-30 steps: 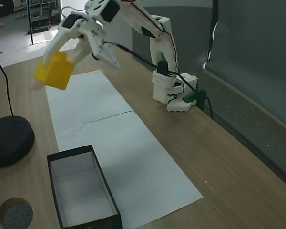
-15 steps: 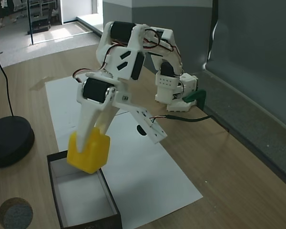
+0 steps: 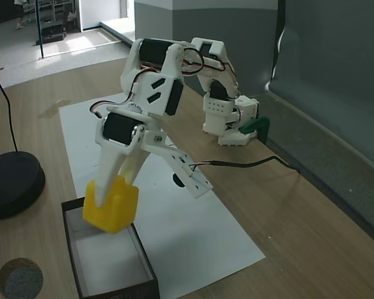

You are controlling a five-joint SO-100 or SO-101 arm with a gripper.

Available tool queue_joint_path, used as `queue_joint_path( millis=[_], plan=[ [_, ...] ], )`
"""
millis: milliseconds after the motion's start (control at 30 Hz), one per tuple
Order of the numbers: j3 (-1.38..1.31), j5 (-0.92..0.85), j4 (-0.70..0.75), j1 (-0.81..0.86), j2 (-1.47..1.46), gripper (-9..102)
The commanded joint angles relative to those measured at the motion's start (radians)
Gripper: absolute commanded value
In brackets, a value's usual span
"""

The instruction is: Grab a yellow square and put it in the box.

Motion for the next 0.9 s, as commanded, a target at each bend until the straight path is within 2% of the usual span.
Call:
queue_joint_path(
  millis=[0,100,267,333,533,700,767,867],
  plan=[
    [-0.049,-0.002,-0.023,0.021,0.034,9],
    [-0.048,0.006,-0.021,0.026,0.034,9],
    [-0.057,0.0,0.011,0.026,0.048,28],
    [-0.057,0.0,0.023,0.026,0.052,31],
    [-0.114,0.006,0.094,0.028,0.095,21],
    [-0.238,0.0,0.299,0.035,0.242,-1],
    [-0.285,0.0,0.388,0.061,0.324,1],
    [-0.276,0.006,0.399,0.156,0.499,0]
  ],
)
